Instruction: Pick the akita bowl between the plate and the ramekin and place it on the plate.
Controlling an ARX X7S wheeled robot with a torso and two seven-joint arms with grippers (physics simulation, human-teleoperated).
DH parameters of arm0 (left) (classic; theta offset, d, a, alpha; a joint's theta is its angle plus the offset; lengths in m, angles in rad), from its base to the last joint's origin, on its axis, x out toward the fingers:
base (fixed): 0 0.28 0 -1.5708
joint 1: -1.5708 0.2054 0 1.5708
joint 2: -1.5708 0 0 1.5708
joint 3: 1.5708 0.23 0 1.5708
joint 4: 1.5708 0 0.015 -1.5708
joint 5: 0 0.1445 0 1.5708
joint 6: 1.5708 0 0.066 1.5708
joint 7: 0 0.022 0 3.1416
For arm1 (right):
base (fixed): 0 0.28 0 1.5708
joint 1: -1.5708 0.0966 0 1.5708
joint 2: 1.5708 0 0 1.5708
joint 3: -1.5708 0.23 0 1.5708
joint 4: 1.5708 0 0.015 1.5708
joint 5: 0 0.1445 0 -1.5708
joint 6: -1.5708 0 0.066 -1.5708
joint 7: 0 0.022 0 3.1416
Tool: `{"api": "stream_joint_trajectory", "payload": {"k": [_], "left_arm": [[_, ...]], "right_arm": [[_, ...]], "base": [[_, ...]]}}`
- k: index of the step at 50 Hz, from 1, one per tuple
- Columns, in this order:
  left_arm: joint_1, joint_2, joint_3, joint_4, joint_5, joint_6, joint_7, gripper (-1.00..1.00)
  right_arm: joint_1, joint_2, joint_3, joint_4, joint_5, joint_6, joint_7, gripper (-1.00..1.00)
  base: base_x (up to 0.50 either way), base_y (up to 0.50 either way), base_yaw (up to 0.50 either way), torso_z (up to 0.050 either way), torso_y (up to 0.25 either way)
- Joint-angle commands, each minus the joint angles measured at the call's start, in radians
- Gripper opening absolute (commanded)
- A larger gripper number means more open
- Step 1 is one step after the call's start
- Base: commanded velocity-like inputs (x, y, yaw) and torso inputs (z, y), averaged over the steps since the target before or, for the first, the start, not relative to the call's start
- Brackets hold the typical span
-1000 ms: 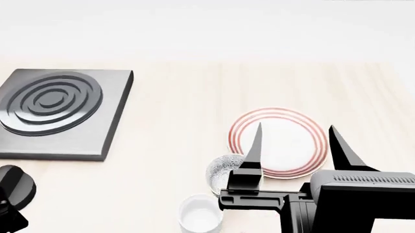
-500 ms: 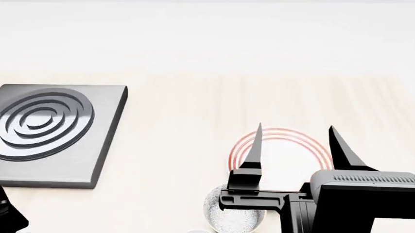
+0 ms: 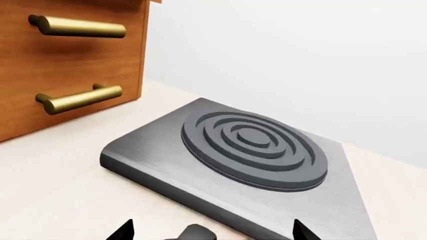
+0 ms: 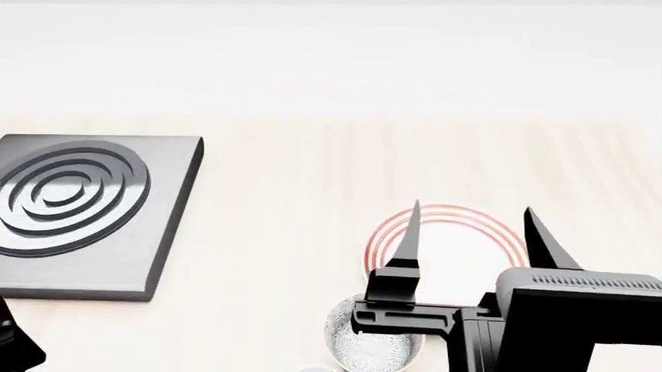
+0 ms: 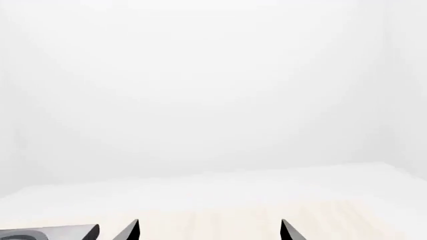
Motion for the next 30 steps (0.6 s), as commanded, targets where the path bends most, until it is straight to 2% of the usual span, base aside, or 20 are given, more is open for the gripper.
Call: {"api": "stream_joint_trajectory", "payload": {"k": [1,8,13,18,19,23,30], "left_arm": [[-0.002,-0.001,0.003,-0.011,-0.002,0.008,0.001,1.0],[0.001,-0.003,0.006,-0.002,-0.004,0.004,-0.003,1.0],[0.004,-0.004,0.007,0.006,-0.008,-0.001,-0.006,1.0],[0.006,-0.006,0.007,0.015,-0.012,-0.006,-0.011,1.0],[0.007,-0.006,0.008,0.016,-0.012,-0.007,-0.012,1.0],[0.001,-0.005,0.01,-0.004,-0.009,0.006,-0.007,1.0],[0.002,-0.007,0.01,0.001,-0.014,0.003,-0.009,1.0]], "right_arm": [[0.023,-0.007,0.003,0.019,0.031,0.072,0.033,1.0],[0.039,-0.002,-0.007,0.029,0.042,0.136,0.056,1.0],[0.046,-0.016,0.021,0.023,0.12,0.205,0.053,1.0],[0.06,-0.027,0.025,0.044,0.1,0.263,0.125,1.0],[0.06,-0.043,0.045,0.055,0.095,0.232,0.132,1.0],[0.071,0.007,-0.05,0.062,-0.006,0.226,0.16,1.0],[0.062,0.008,-0.064,0.084,0.008,0.193,0.124,1.0]], "base": [[0.0,0.0,0.0,0.0,0.0],[0.0,0.0,0.0,0.0,0.0],[0.0,0.0,0.0,0.0,0.0],[0.0,0.0,0.0,0.0,0.0],[0.0,0.0,0.0,0.0,0.0],[0.0,0.0,0.0,0.0,0.0],[0.0,0.0,0.0,0.0,0.0]]}}
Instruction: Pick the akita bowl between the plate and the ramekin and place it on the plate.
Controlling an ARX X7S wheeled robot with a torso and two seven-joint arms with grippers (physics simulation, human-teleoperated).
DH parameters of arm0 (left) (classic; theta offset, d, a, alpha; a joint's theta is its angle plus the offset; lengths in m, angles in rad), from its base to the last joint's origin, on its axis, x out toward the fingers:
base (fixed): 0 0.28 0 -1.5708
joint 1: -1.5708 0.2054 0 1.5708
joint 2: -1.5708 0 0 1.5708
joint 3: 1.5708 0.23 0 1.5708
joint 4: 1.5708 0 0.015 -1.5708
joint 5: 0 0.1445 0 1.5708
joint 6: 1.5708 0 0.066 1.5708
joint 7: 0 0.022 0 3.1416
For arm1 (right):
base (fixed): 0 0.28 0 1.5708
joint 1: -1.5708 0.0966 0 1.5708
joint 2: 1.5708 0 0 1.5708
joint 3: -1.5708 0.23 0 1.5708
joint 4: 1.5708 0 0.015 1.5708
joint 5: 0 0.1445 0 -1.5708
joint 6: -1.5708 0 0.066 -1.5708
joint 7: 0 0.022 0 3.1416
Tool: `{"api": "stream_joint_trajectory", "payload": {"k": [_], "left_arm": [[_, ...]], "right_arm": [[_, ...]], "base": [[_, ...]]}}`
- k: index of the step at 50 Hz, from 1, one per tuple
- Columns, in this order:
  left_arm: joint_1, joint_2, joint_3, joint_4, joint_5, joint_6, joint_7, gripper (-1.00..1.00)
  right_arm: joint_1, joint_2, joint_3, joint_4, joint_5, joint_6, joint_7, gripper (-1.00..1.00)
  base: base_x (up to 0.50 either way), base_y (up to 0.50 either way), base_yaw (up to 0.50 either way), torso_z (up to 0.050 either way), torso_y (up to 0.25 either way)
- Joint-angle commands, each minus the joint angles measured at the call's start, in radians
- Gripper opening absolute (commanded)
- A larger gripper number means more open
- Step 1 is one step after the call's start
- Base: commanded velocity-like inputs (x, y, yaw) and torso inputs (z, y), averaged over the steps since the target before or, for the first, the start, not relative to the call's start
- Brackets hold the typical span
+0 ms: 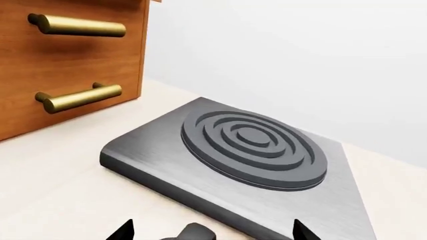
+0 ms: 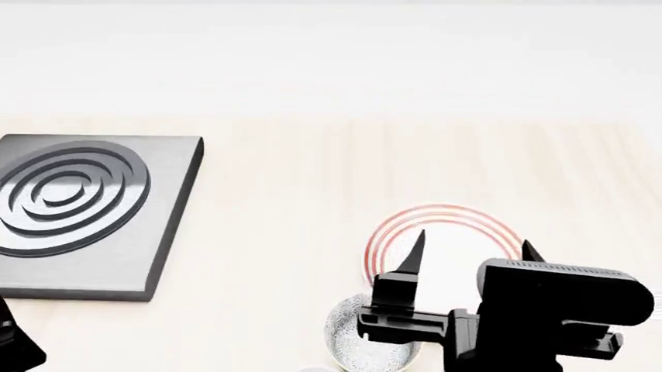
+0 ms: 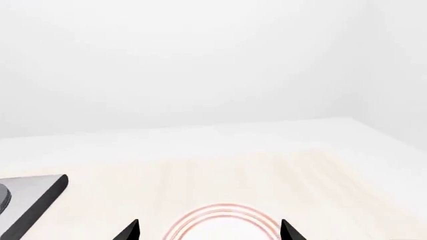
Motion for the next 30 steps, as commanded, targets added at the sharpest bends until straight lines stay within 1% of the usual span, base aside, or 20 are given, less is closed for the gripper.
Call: {"api": "stream_joint_trajectory", "payload": {"k": [1,2,3,4,5,6,7,8,10,12,13,15,16,18,19,21,22,25,30], "left_arm": [[0.0,-0.002,0.002,-0.002,-0.004,0.002,-0.002,1.0],[-0.003,-0.001,0.002,-0.008,-0.004,0.005,0.0,1.0],[-0.003,-0.001,0.003,-0.009,-0.004,0.006,0.0,1.0],[-0.003,-0.002,0.003,-0.008,-0.004,0.006,-0.001,1.0],[-0.002,-0.002,0.003,-0.009,-0.005,0.006,0.0,1.0],[-0.002,-0.002,0.004,-0.009,-0.004,0.007,-0.001,1.0],[-0.003,-0.002,0.004,-0.01,-0.005,0.007,-0.001,1.0],[-0.002,-0.002,0.004,-0.009,-0.005,0.007,-0.001,1.0],[-0.002,-0.003,0.004,-0.01,-0.005,0.007,-0.002,1.0],[-0.002,-0.003,0.005,-0.01,-0.006,0.007,-0.003,1.0],[-0.002,-0.003,0.005,-0.01,-0.006,0.008,-0.003,1.0],[-0.003,-0.003,0.005,-0.013,-0.006,0.009,-0.003,1.0],[-0.003,-0.003,0.005,-0.012,-0.007,0.008,-0.004,1.0],[-0.005,-0.003,0.005,-0.017,-0.007,0.012,-0.002,1.0],[-0.006,-0.003,0.005,-0.02,-0.007,0.013,-0.002,1.0],[-0.004,-0.004,0.006,-0.014,-0.008,0.009,-0.005,1.0],[-0.003,-0.005,0.006,-0.012,-0.008,0.008,-0.006,1.0],[-0.002,-0.005,0.007,-0.009,-0.009,0.007,-0.008,1.0],[-0.002,-0.006,0.007,-0.008,-0.012,0.006,-0.01,1.0]], "right_arm": [[0.001,0.021,-0.055,0.038,-0.038,-0.027,-0.003,1.0],[-0.011,-0.03,0.009,0.047,0.023,-0.033,0.003,1.0],[-0.015,-0.047,0.033,0.054,0.047,-0.043,-0.003,1.0],[-0.007,-0.042,0.026,0.055,0.041,-0.008,0.018,1.0],[-0.002,-0.009,-0.018,0.064,0.023,-0.002,-0.008,1.0],[-0.001,-0.002,-0.031,0.069,0.024,0.021,-0.008,1.0],[-0.007,-0.009,-0.028,0.083,0.018,-0.037,-0.029,1.0],[-0.004,-0.009,-0.034,0.079,-0.009,-0.004,0.019,1.0],[0.006,-0.01,-0.024,0.086,0.037,0.055,0.006,1.0],[0.006,-0.016,-0.021,0.089,0.044,0.05,0.002,1.0],[0.011,-0.035,0.009,0.109,0.075,0.077,0.01,1.0],[0.011,-0.044,0.021,0.126,0.089,0.055,-0.008,1.0],[0.016,-0.056,0.04,0.143,0.11,0.082,0.002,1.0],[0.015,-0.046,0.017,0.151,0.084,0.059,-0.001,1.0],[0.023,-0.036,0.005,0.15,0.088,0.096,0.005,1.0],[0.031,-0.046,0.021,0.164,0.108,0.103,0.0,1.0],[0.042,-0.039,0.013,0.168,0.125,0.146,-0.002,1.0],[0.057,-0.047,0.025,0.178,0.144,0.172,0.007,1.0],[0.072,-0.045,0.015,0.2,0.139,0.168,0.005,1.0]], "base": [[0.0,0.0,0.0,0.0,0.0],[0.0,0.0,0.0,0.0,0.0],[0.0,0.0,0.0,0.0,0.0],[0.0,0.0,0.0,0.0,0.0],[0.0,0.0,0.0,0.0,0.0],[0.0,0.0,0.0,0.0,0.0],[0.0,0.0,0.0,0.0,0.0],[0.0,0.0,0.0,0.0,0.0],[0.0,0.0,0.0,0.0,0.0],[0.0,0.0,0.0,0.0,0.0],[0.0,0.0,0.0,0.0,0.0],[0.0,0.0,0.0,0.0,0.0],[0.0,0.0,0.0,0.0,0.0],[0.0,0.0,0.0,0.0,0.0],[0.0,0.0,0.0,0.0,0.0],[0.0,0.0,0.0,0.0,0.0],[0.0,0.0,0.0,0.0,0.0],[0.0,0.0,0.0,0.0,0.0],[0.0,0.0,0.0,0.0,0.0]]}}
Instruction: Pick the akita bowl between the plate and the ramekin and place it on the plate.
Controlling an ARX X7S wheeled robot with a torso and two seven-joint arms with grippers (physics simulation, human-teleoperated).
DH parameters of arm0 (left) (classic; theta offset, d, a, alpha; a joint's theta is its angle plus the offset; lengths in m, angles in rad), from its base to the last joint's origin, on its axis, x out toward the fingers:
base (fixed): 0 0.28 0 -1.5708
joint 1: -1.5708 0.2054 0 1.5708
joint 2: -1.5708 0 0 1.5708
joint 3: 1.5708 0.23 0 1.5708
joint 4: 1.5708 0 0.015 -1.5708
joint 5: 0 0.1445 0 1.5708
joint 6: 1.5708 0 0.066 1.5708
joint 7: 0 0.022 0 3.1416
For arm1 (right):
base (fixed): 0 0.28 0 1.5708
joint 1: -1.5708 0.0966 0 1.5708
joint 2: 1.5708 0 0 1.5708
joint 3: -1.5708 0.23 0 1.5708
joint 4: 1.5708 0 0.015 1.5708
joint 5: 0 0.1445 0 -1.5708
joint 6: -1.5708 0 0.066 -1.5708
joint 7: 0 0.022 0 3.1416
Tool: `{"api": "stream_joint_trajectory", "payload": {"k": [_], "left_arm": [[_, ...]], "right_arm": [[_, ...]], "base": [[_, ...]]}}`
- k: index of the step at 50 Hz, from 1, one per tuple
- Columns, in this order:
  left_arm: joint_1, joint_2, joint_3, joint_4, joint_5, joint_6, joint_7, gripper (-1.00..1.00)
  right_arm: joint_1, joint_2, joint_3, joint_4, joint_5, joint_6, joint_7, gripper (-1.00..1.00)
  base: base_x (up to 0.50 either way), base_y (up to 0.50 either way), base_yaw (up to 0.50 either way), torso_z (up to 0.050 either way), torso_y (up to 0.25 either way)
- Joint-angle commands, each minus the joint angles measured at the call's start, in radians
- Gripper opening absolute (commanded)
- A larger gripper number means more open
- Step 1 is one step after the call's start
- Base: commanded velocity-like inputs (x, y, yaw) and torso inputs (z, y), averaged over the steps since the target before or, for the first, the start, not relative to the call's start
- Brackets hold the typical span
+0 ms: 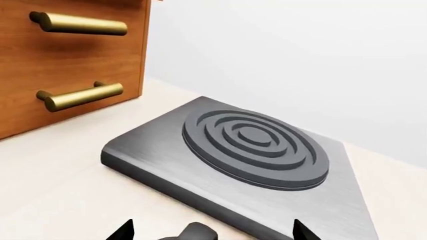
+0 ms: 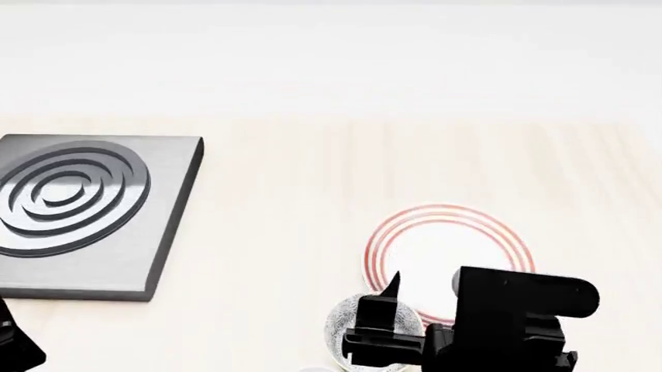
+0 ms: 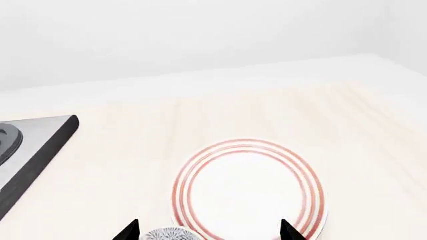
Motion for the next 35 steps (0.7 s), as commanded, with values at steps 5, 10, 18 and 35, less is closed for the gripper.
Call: {"api": "stream_joint_trajectory", "payload": {"k": [5,10,18,35], "left_arm": [[0.005,-0.004,0.003,0.012,-0.007,-0.006,-0.007,1.0],[0.002,-0.004,0.003,0.007,-0.009,-0.004,-0.007,1.0],[0.004,-0.006,0.004,0.01,-0.013,-0.006,-0.01,1.0],[0.001,-0.008,0.007,-0.001,-0.016,0.003,-0.01,1.0]], "right_arm": [[0.051,0.0,-0.014,0.084,0.033,0.065,-0.005,1.0],[0.065,-0.007,-0.008,0.11,0.048,0.086,-0.002,1.0],[0.093,-0.016,0.007,0.159,0.064,0.111,0.007,1.0],[0.142,-0.046,0.069,0.27,0.112,0.15,0.025,1.0]], "base": [[0.0,0.0,0.0,0.0,0.0],[0.0,0.0,0.0,0.0,0.0],[0.0,0.0,0.0,0.0,0.0],[0.0,0.0,0.0,0.0,0.0]]}}
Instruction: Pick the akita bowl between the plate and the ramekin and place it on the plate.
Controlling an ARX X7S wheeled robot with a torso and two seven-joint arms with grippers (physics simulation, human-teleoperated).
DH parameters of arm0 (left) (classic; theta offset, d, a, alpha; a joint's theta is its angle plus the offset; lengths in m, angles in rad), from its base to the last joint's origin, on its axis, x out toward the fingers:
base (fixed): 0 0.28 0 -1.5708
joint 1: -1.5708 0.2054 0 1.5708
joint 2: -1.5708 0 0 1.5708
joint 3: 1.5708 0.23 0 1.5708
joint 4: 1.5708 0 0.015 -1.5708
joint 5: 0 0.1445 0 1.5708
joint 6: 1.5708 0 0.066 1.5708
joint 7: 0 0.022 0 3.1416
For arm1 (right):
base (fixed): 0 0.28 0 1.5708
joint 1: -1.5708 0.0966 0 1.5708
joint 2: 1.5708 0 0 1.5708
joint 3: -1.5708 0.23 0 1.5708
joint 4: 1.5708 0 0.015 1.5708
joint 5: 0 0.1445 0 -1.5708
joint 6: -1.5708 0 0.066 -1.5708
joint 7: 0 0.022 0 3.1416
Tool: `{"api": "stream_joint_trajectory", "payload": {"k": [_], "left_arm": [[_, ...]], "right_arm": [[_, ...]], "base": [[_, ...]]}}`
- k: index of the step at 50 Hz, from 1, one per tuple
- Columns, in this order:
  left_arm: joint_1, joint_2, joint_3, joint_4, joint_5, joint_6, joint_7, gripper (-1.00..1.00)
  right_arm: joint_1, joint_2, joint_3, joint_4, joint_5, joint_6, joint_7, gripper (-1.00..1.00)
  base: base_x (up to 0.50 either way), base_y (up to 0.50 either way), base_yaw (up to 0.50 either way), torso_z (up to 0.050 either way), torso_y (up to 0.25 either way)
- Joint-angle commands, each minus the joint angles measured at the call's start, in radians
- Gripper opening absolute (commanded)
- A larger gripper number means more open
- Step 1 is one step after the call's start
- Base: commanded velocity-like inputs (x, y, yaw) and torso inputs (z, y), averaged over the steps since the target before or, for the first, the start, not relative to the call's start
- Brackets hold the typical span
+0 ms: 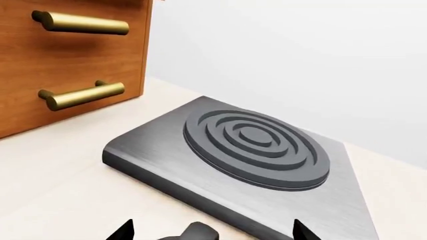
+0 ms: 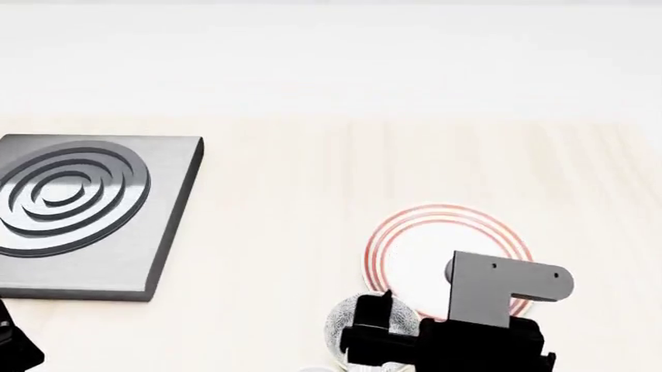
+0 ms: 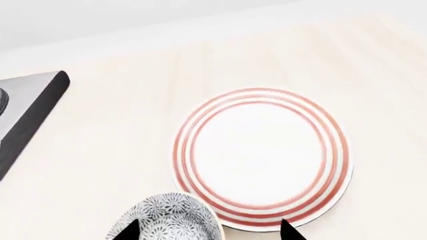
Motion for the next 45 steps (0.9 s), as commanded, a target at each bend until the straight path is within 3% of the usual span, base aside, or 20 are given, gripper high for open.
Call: {"api": "stream_joint_trajectory", "payload": {"k": [1,45], "left_arm": [[-0.002,-0.001,0.003,-0.006,-0.002,0.004,-0.001,1.0],[-0.005,-0.009,0.013,-0.015,-0.01,0.012,-0.008,1.0]], "right_arm": [[0.029,-0.015,0.026,0.074,0.016,0.014,0.013,1.0],[0.111,-0.043,0.062,0.278,0.08,0.042,0.018,1.0]], "base": [[0.0,0.0,0.0,0.0,0.0],[0.0,0.0,0.0,0.0,0.0]]}}
